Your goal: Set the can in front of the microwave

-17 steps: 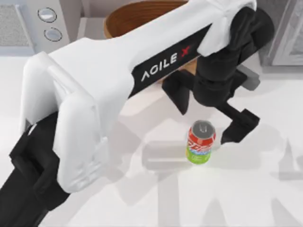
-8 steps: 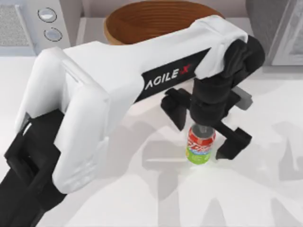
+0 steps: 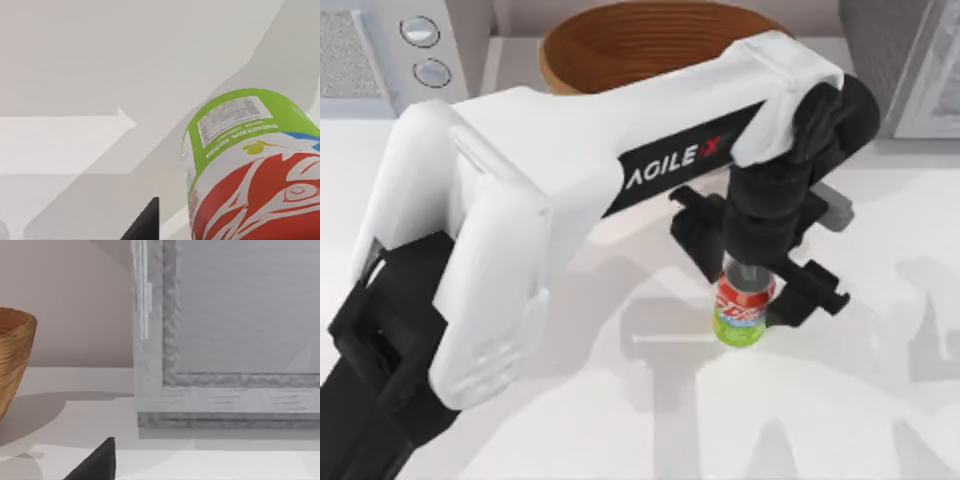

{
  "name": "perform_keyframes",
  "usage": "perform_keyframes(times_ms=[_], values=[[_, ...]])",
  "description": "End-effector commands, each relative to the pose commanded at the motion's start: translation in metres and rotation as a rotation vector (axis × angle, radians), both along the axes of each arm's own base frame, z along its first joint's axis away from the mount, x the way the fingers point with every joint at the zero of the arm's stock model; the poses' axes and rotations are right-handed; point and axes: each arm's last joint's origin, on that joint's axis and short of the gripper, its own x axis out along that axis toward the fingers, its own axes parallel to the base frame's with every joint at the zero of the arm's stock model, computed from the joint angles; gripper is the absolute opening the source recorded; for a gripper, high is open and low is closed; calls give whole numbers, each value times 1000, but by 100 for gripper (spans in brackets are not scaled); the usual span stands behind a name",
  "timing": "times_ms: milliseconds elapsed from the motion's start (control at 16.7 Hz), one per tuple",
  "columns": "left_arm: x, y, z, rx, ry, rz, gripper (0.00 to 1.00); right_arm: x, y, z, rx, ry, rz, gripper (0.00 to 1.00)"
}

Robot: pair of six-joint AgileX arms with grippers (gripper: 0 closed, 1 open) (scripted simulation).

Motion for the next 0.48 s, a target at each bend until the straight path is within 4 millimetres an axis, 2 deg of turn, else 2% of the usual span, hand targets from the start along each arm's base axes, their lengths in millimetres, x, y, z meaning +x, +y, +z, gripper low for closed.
perform_keyframes(times_ms=[420, 480], values=[[0, 0, 0, 0, 0, 0, 2, 0, 0, 0, 0, 0, 0, 100], [0, 0, 0, 0, 0, 0, 0, 0, 0, 0, 0, 0, 0, 100]])
